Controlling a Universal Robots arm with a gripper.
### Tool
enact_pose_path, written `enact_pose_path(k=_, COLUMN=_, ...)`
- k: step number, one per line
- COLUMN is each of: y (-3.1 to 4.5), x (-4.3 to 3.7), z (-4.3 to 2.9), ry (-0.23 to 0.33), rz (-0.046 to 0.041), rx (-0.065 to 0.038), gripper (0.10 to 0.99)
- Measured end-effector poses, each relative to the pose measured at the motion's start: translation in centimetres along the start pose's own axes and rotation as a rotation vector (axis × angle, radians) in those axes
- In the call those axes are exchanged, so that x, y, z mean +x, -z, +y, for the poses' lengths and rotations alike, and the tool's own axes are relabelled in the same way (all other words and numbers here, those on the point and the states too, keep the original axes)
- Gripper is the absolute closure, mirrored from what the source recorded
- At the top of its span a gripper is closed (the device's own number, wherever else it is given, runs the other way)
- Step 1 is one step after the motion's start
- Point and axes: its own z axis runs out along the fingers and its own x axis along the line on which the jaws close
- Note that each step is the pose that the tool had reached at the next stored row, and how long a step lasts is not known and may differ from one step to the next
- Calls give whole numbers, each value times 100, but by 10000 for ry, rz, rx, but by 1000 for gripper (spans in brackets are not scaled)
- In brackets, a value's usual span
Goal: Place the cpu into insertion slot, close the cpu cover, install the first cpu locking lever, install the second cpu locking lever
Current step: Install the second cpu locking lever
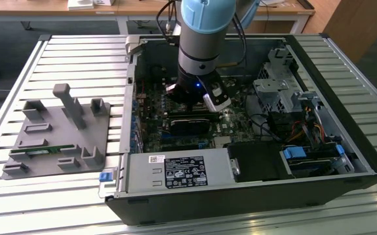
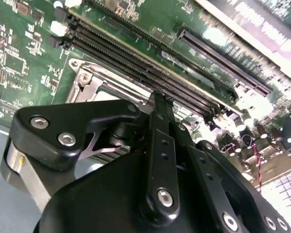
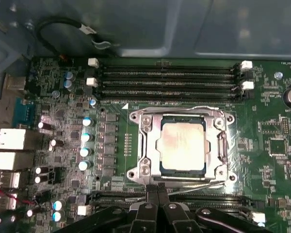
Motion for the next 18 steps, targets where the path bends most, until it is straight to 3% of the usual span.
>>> enact_pose_path(k=7, y=0, x=83, z=-25, ry=1, rz=1, rx=-74, gripper=980)
enact_pose_path(k=14, y=-76, x=94, z=-42, ry=5, rz=2, rx=-179, gripper=980)
enact_pose_path(k=18, y=-71, x=114, z=-82, ry=8, rz=1, rx=-329, gripper=980)
